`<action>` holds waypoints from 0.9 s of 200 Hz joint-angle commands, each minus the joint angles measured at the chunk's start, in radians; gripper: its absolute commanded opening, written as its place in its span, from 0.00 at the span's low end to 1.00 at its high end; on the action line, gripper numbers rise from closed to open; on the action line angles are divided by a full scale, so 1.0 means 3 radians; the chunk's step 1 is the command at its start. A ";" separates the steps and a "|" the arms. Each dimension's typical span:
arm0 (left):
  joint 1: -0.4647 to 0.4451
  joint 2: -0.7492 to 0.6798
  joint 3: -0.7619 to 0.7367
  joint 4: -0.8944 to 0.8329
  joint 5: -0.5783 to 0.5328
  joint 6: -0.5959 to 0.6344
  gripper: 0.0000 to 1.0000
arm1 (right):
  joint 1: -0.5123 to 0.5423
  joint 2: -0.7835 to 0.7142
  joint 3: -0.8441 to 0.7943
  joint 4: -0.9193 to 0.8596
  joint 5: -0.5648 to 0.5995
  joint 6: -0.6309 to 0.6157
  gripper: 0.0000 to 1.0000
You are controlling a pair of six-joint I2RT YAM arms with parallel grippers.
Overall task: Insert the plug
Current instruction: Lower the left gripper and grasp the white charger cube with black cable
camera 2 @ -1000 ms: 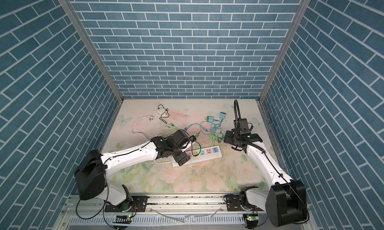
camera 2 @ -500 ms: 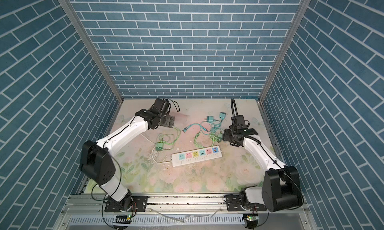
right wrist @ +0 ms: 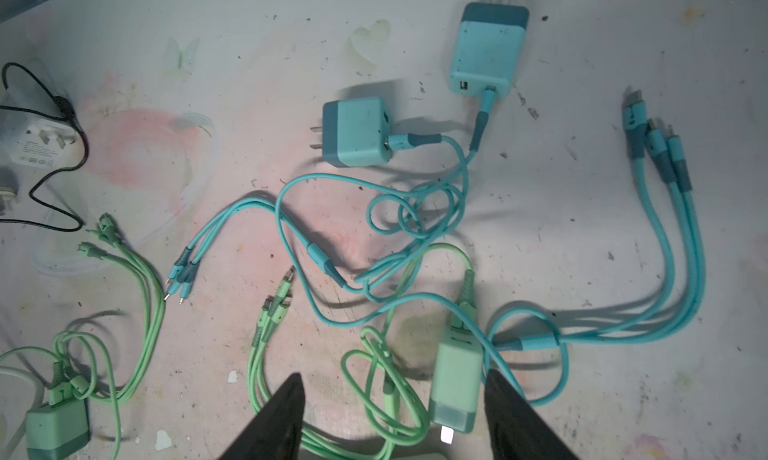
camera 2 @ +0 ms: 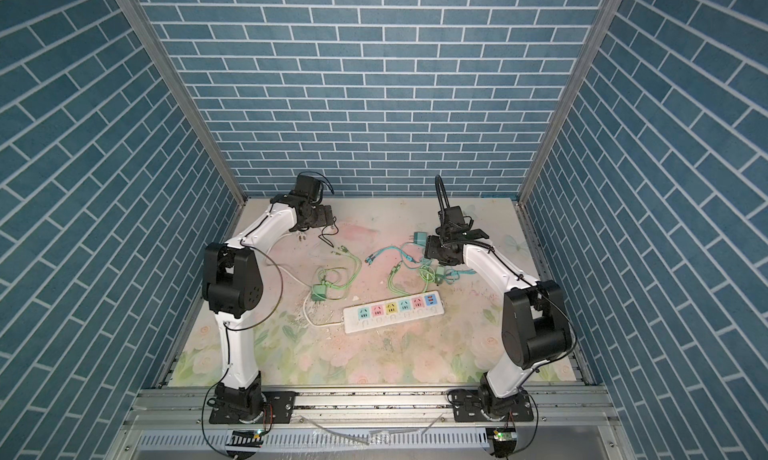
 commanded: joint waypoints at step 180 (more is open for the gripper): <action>0.0075 0.0616 0.0296 0.0411 0.0111 -0.1128 1.00 | 0.0093 0.0214 0.0164 0.0054 -0.0437 -0.0335 0.67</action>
